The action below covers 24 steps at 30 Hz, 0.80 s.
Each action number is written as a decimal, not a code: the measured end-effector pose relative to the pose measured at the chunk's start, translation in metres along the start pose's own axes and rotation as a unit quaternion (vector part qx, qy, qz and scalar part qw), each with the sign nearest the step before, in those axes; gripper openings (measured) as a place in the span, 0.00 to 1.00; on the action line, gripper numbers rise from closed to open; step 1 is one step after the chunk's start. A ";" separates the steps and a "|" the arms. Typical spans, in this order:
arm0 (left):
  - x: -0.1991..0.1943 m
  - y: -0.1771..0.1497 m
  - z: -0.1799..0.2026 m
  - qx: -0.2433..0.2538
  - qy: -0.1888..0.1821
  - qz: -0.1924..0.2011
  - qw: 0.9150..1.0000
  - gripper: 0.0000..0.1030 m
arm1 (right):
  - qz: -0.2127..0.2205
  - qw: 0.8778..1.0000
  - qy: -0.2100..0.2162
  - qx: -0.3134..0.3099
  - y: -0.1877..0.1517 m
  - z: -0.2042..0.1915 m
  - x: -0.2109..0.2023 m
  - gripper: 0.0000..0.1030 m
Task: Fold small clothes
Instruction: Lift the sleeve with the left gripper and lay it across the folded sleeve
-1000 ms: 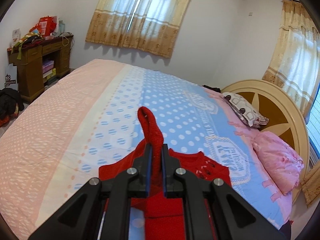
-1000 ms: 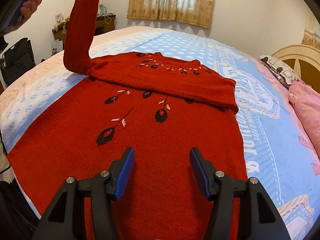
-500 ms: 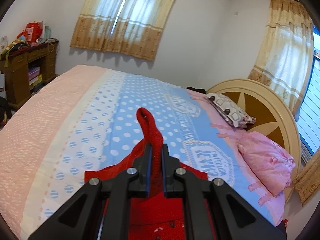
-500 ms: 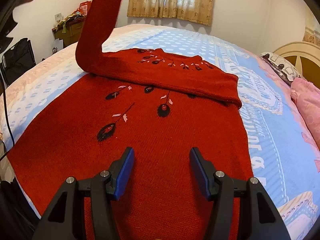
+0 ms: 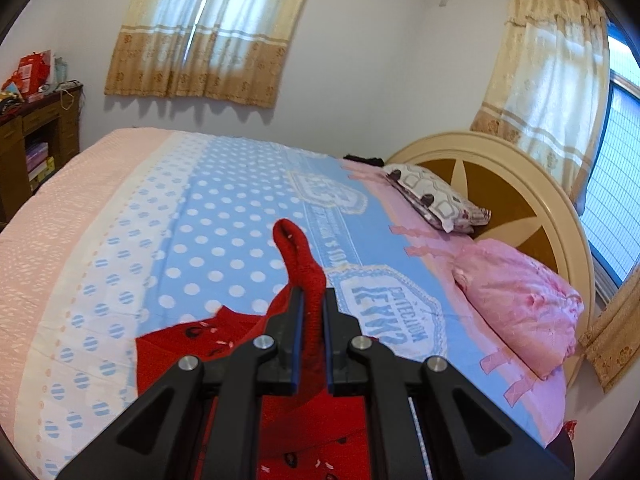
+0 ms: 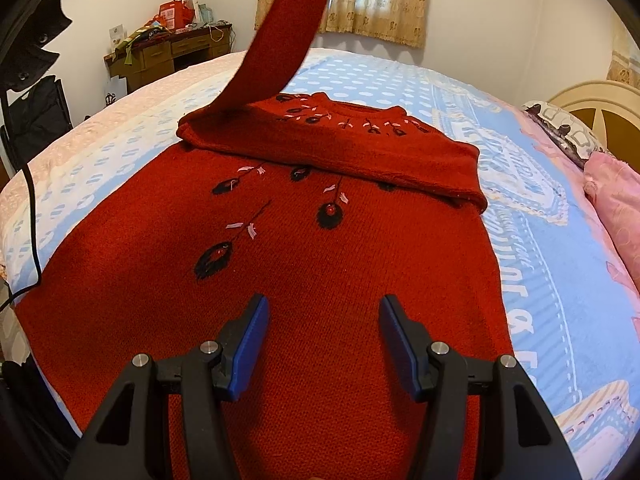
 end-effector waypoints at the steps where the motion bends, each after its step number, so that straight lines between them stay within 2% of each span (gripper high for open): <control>1: 0.005 -0.002 0.003 0.002 -0.001 -0.005 1.000 0.08 | -0.001 1.000 0.000 0.000 0.000 0.000 0.000 0.57; 14: 0.079 -0.033 0.051 0.041 0.024 -0.046 0.998 0.08 | 0.001 1.000 -0.010 -0.007 -0.003 -0.005 0.001 0.57; 21: 0.126 -0.063 0.076 0.084 0.053 -0.080 0.992 0.09 | -0.003 1.000 0.008 0.005 -0.003 -0.001 0.003 0.57; 22: 0.133 -0.069 0.080 0.086 0.053 -0.088 0.991 0.09 | -0.004 1.000 0.010 0.006 -0.002 0.000 0.003 0.57; 24: 0.145 -0.077 0.085 0.091 0.049 -0.105 0.989 0.17 | -0.004 1.000 0.013 0.008 -0.002 0.000 0.003 0.57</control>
Point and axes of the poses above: each gripper's, at about its wrist camera, not at the fingertips, and x roughly the way its jaws point, z to its right, y to its top, the point moved 4 cm from there along x, roughly the way its jaws point, and after that the axes turned 6 degrees about -z, right-handed, at the moved point
